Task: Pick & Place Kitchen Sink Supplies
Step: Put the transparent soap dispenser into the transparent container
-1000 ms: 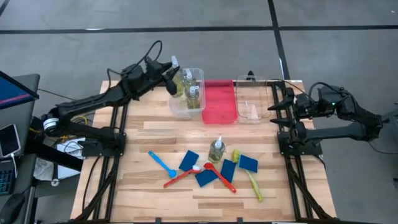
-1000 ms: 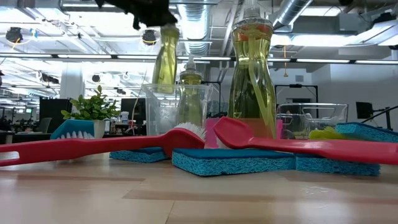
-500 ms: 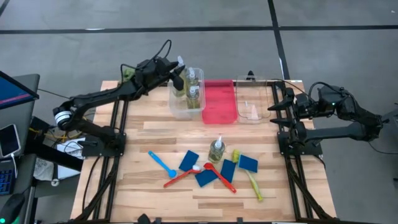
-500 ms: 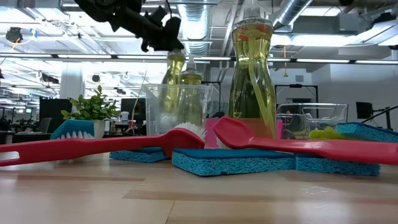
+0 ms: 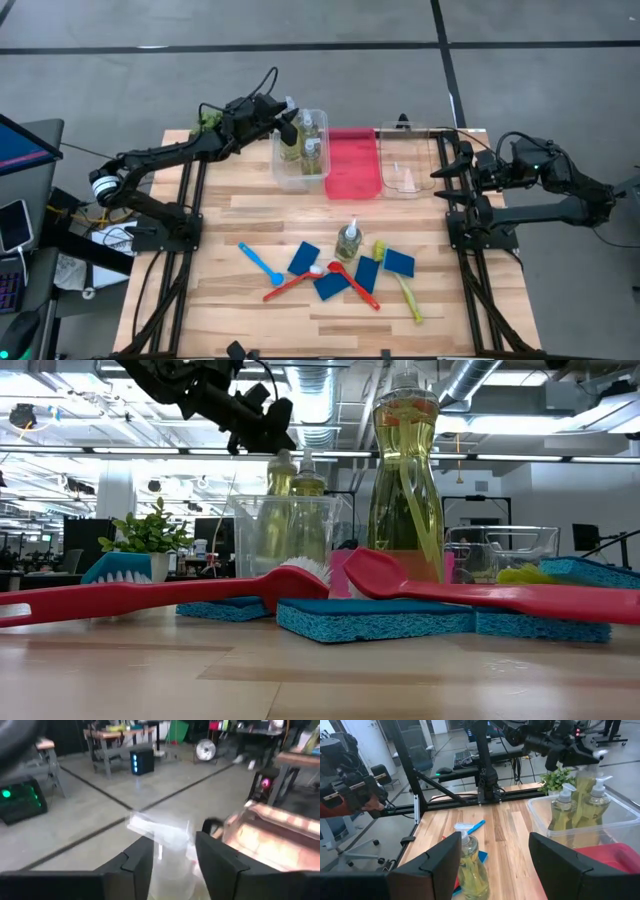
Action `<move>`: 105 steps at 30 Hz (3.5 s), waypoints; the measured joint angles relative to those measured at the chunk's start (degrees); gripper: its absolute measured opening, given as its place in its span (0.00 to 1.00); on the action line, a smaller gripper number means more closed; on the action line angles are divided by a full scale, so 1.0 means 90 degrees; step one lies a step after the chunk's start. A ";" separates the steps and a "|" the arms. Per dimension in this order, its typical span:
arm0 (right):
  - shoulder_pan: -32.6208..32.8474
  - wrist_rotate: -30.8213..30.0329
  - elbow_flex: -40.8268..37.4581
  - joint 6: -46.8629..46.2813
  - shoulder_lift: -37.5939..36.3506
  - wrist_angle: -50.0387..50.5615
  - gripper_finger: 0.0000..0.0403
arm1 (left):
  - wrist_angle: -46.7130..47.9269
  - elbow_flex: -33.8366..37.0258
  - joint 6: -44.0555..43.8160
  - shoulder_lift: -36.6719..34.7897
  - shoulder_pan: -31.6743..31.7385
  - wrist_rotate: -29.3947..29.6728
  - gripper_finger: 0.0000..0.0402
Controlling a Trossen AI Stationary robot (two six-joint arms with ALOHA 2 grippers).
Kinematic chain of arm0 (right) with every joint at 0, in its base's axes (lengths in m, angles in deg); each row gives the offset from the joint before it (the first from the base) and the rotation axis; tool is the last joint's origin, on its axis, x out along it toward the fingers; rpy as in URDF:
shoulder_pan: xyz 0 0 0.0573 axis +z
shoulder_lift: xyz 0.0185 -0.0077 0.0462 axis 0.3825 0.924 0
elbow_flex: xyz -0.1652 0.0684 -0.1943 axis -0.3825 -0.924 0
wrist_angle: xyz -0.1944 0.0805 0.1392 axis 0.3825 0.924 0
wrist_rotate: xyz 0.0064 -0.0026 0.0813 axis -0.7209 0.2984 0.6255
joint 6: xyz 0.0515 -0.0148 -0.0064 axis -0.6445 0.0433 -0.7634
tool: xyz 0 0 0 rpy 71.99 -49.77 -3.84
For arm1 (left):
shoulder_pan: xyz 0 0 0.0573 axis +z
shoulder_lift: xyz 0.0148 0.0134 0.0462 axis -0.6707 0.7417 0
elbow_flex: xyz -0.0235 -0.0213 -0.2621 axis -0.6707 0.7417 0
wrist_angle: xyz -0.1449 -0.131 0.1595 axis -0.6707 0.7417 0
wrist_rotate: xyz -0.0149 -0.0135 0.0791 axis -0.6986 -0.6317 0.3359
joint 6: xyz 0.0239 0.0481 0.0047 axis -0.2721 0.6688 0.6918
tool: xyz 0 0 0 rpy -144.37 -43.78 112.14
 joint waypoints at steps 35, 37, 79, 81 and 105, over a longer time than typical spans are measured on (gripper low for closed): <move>-0.0002 0.0002 0.0000 0.0002 0.0000 0.0019 0.56 | 0.0461 0.0497 0.0875 -0.0156 -0.0179 0.0007 0.66; 0.0000 0.0002 0.0000 0.0000 0.0000 0.0054 0.56 | 0.0443 0.0495 0.1042 -0.0300 -0.0223 0.0010 0.66; 0.0005 0.0005 0.0000 -0.0114 -0.0002 0.0172 0.56 | -0.1464 0.0500 0.0156 0.0615 -0.3958 -0.1176 0.63; 0.0005 0.0009 0.0000 -0.0101 0.0000 0.0213 0.56 | -0.1711 0.0502 0.0032 0.0830 -0.4048 -0.1046 0.63; 0.0005 0.0218 0.0000 -0.0095 -0.0002 0.0296 0.56 | -0.2778 0.0499 -0.0494 0.1558 -0.4639 -0.0808 0.63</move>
